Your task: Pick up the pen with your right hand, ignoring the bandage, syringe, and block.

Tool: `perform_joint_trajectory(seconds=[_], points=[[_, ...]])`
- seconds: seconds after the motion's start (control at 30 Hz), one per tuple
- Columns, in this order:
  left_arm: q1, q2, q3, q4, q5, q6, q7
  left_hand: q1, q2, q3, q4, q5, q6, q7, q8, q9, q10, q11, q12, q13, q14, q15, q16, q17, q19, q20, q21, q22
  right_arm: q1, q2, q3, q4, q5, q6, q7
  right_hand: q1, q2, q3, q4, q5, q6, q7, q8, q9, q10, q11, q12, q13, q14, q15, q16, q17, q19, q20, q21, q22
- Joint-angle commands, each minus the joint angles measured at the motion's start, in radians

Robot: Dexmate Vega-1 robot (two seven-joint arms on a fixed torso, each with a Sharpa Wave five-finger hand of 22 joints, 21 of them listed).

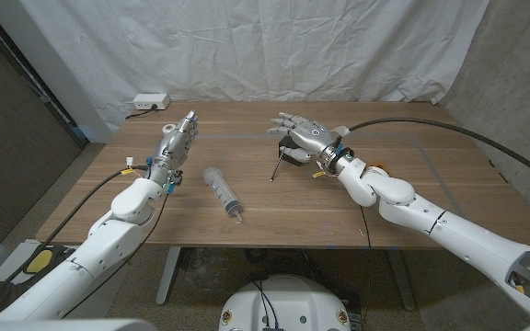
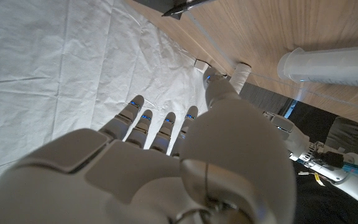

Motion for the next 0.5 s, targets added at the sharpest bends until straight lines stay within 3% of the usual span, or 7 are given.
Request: perform_joint_trajectory(seconds=[0.03, 0.5], points=[[0.007, 0.003, -0.001, -0.008, 0.002, 0.004, 0.001, 0.01, -0.002, -0.009, 0.003, -0.005, 0.004, 0.001, -0.004, 0.002, 0.002, -0.003, -0.001, 0.001, 0.004, 0.0, -0.003, 0.001, -0.005, -0.045, 0.003, 0.005, 0.013, -0.009, -0.03, 0.009, -0.081, -0.034, -0.006, 0.006, -0.004, -0.004, 0.007, 0.007, 0.014, -0.001, 0.006, 0.002, -0.013, 0.008, -0.008, 0.001, -0.008, -0.017, 0.004, 0.005, -0.004, -0.07, -0.001, 0.005], [0.024, 0.015, -0.008, -0.041, 0.008, 0.017, 0.016, 0.011, 0.001, -0.012, 0.004, -0.005, 0.004, 0.002, -0.005, 0.002, 0.003, -0.002, -0.001, 0.001, 0.004, 0.0, -0.003, 0.001, -0.004, -0.043, 0.003, 0.006, 0.016, 0.008, -0.066, 0.057, -0.141, -0.053, -0.108, 0.0, -0.005, -0.016, 0.015, 0.013, 0.009, -0.001, 0.0, 0.0, -0.029, 0.016, -0.008, 0.001, -0.021, -0.012, 0.005, 0.009, -0.002, -0.07, -0.001, 0.005]])
